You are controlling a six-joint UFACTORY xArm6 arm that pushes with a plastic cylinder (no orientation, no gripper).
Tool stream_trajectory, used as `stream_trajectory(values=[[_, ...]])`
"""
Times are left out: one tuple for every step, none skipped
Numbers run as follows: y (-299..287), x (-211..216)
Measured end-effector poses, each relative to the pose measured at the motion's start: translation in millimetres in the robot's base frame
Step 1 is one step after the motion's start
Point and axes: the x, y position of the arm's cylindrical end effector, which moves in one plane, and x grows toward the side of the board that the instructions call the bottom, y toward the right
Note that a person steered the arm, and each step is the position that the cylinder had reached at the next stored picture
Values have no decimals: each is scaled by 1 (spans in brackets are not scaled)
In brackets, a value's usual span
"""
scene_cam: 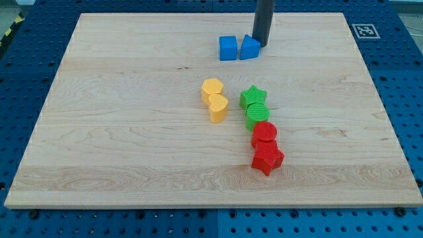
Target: Move the arm above the green star
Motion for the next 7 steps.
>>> stream_trajectory(values=[[11, 0], [36, -1], [73, 13], [89, 45], [88, 73], [85, 85], [84, 94]])
